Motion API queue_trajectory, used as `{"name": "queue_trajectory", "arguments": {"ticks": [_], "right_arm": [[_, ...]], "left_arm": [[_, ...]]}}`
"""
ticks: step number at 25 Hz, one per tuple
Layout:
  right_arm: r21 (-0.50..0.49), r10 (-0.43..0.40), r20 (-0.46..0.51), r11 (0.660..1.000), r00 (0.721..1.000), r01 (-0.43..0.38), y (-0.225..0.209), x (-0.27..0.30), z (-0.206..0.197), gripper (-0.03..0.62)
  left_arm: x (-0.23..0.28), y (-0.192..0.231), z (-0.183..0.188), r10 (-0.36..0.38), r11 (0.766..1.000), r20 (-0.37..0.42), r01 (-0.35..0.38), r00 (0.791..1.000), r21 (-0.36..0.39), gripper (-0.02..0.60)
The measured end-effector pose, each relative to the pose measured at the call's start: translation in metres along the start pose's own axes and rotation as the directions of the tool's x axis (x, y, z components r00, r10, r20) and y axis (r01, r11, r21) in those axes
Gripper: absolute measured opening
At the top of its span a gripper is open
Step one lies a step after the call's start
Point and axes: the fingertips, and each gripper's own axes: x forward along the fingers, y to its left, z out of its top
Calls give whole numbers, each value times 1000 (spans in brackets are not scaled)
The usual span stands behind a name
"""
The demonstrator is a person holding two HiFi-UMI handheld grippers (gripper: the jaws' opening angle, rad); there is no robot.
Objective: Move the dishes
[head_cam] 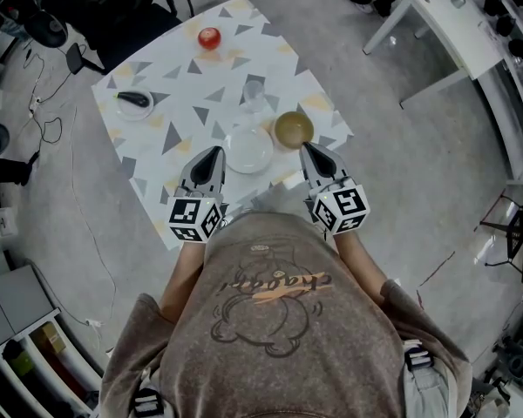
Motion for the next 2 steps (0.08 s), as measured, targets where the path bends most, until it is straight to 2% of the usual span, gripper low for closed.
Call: {"name": "queue_trajectory", "arguments": {"ticks": [2], "right_arm": [[-1,0,-1,1000,1000,0,1,0,0,2]], "left_arm": [[-1,0,0,1,1000,1,-1,1000,-2,26]]}}
